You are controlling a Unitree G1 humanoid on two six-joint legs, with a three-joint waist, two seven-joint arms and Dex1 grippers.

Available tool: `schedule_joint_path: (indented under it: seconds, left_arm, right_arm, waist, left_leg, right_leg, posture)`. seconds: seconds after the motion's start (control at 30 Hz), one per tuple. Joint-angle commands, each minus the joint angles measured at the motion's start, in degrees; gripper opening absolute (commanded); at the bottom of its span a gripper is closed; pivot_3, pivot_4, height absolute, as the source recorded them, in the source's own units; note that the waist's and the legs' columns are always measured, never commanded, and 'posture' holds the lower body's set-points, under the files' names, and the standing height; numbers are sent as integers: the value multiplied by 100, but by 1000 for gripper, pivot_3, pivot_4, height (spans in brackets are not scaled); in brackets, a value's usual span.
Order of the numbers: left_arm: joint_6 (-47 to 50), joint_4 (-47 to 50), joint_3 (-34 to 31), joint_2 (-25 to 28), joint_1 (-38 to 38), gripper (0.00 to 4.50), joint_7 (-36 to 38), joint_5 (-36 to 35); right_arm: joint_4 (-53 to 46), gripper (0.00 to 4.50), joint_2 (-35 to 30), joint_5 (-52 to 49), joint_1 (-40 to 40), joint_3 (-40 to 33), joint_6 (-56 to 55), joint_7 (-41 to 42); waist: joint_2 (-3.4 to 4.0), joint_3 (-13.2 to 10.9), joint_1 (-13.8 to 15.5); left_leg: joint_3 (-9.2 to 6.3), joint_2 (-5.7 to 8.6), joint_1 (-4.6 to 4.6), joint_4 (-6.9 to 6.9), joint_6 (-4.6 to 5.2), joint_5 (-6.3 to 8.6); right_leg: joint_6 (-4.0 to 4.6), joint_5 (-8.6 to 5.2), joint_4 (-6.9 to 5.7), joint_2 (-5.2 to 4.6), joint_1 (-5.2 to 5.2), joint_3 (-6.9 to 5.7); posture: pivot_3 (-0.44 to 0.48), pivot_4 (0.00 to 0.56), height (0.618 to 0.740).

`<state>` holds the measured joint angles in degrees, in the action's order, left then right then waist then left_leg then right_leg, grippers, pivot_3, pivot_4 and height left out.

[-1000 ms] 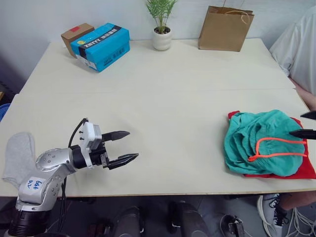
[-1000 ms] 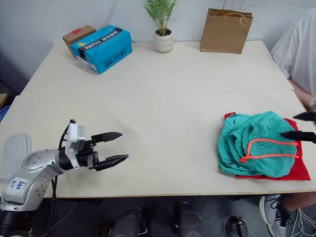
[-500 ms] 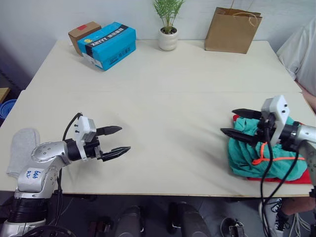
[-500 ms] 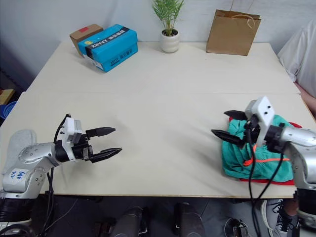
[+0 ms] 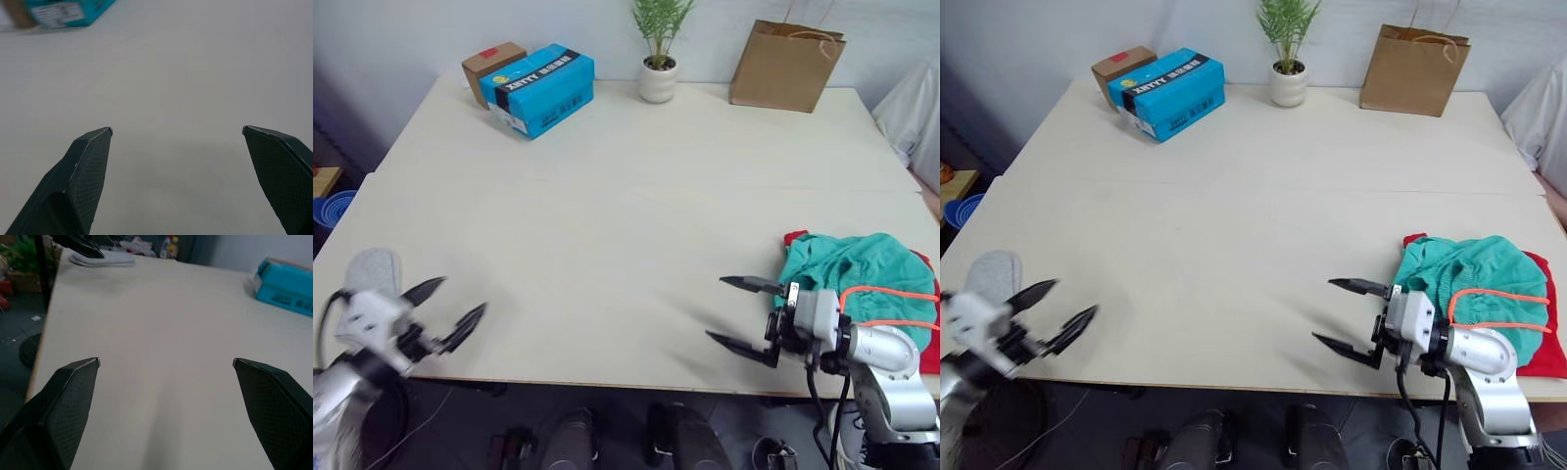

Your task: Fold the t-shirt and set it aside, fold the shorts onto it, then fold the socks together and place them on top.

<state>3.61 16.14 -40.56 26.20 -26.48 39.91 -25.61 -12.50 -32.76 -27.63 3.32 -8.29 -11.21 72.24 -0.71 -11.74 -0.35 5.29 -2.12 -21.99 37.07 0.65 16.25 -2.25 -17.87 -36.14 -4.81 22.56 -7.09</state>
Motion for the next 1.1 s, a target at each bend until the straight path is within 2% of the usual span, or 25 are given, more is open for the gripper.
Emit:
schedule_joint_path:
  seconds: [0.03, 0.2, 0.23, 0.27, 0.37, 0.4, 0.53, 0.63, 0.7, 0.8, 0.97, 1.0, 1.1]
  left_arm:
    - [-554, -151, -864, -636, -1014, 4500, -178, -109]
    - [-555, -309, -1322, -1491, -1815, 4500, -637, -495]
    - [-537, -391, -1385, -1571, -1865, 4500, -758, -523]
    - [-492, -414, -1411, -1624, -1903, 4500, -862, -548]
    - [-390, -237, -1381, -1580, -1895, 4500, -1055, -553]
    - [-186, -35, -1271, -1411, -1882, 4500, -1055, -558]
    - [432, 504, -1024, -862, -1672, 4500, -1192, -597]
    - [1125, 699, -883, -221, -1317, 4500, -1603, -301]
    - [1756, 771, -751, 204, -1114, 4500, -1964, 9]
    - [2757, 676, -514, 890, -433, 4500, -2327, 94]
    - [3413, 246, 182, 1595, 247, 4500, -2046, 311]
    - [3517, 165, 324, 1687, 345, 4099, -2010, 357]
    - [3930, 58, 453, 1820, 514, 3286, -2044, 438]
  right_arm:
    - [69, 4459, 94, -340, -52, -32, -157, 96]
    - [311, 4459, 165, -212, -380, 168, -431, 151]
    - [330, 4459, 149, -232, -406, 221, -391, 185]
    - [345, 4459, 123, -267, -422, 283, -360, 269]
    - [380, 4459, 79, -354, -468, 420, -285, 465]
    - [340, 4459, 119, -429, -554, 449, -143, 386]
    - [44, 4459, 213, -718, -837, 596, 349, 176]
    - [-144, 4459, 247, -831, -922, 756, 498, 263]
    - [-173, 4459, 230, -822, -944, 832, 516, 336]
    - [-96, 4459, 301, -729, -926, 879, 437, 289]
    - [43, 4459, 443, -579, -759, 912, 263, 230]
    - [77, 4500, 464, -557, -738, 919, 211, 239]
    - [191, 4500, 533, -486, -723, 889, 35, 182]
  waist:
    - [-11, 1, -38]
    - [-22, 6, 49]
    - [-23, 7, 67]
    - [-27, 9, 101]
    - [-37, 15, 155]
    - [-42, 18, 161]
    - [-49, 23, 167]
    - [-46, 25, 162]
    - [-46, 26, 155]
    - [-43, 26, 139]
    - [-49, 33, 91]
    - [-48, 34, 64]
    - [-47, 33, 11]
  left_leg:
    - [7, -7, 4, 0, 0, 5]
    - [5, -28, -9, 10, -35, 26]
    - [4, -35, -18, 9, -36, 26]
    - [5, -36, -23, 7, -36, 26]
    - [16, -36, -24, 6, -32, 39]
    - [22, -38, -24, 10, -30, 46]
    - [25, -44, -21, 14, -20, 51]
    - [30, -50, -17, 12, -21, 52]
    - [31, -56, -13, 11, -21, 50]
    - [40, -57, -12, 9, -22, 49]
    - [45, -56, -7, 11, -26, 46]
    - [48, -55, -5, 9, -26, 46]
    - [50, -56, -1, 5, -27, 47]
  right_leg:
    - [0, 5, 12, 7, -5, 10]
    - [28, -11, 65, 28, 2, 16]
    - [80, -42, 85, 35, 1, 17]
    - [85, -45, 90, 35, -5, 17]
    - [51, -36, 79, 34, -1, 16]
    - [0, -12, 68, 32, 2, 16]
    - [6, -14, 40, 32, 14, 14]
    - [22, -22, 23, 32, 20, 14]
    - [30, -27, 16, 36, 22, 14]
    - [30, -27, 12, 36, 23, 15]
    - [29, -26, 0, 33, 22, 19]
    - [28, -26, 0, 30, 22, 22]
    - [28, -26, -3, 31, 22, 23]
  posture:
    - [0, 150, 740]
    - [0, 150, 740]
    - [0, 150, 740]
    - [0, 150, 740]
    - [0, 150, 740]
    - [0, 150, 740]
    - [0, 150, 740]
    - [0, 150, 740]
    - [0, 150, 740]
    - [0, 150, 740]
    - [0, 150, 740]
    - [0, 150, 740]
    - [0, 150, 740]
